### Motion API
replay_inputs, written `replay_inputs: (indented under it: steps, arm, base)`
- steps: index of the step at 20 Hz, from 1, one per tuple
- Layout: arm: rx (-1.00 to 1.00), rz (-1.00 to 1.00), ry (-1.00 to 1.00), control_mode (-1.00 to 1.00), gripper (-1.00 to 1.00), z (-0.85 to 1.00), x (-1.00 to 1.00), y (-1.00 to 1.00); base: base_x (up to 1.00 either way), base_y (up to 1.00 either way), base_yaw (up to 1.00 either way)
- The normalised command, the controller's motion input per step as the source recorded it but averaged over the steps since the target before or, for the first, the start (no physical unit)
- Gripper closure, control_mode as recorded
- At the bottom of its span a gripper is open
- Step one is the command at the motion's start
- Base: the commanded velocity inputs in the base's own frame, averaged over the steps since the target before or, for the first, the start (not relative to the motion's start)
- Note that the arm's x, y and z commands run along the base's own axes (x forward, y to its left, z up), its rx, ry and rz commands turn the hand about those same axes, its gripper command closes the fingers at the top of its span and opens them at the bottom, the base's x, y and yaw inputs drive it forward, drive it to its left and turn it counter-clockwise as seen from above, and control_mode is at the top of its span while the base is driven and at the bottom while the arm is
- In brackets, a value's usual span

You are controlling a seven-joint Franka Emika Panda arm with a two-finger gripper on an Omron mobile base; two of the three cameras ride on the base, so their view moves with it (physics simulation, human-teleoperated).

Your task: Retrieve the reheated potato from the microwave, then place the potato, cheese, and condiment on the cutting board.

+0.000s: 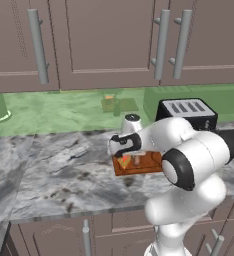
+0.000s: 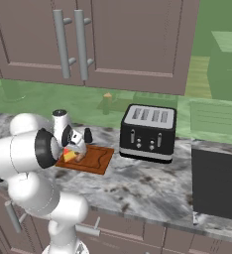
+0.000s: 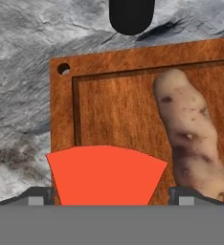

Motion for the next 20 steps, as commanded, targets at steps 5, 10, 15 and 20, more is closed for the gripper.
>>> replay_inputs:
  steps: [5,10,15,20]
  arm:
    - [0.01,0.0,-0.09,-1.0,-1.0,0.77,-0.21,-0.02]
    - [0.0,-0.01,-0.06,-1.0,-1.0,0.44,0.24,-0.2]
    - [0.0,0.0,0.0,-1.0,-1.0,0.0,0.52,-0.26]
    - [0.0,0.0,-0.01,-1.0,-1.0,-0.05,0.42,-0.04]
  base:
    - [0.0,0.0,0.0]
    - [0.0,0.0,0.0]
    - [0.0,0.0,0.0]
    - [0.0,0.0,0.0]
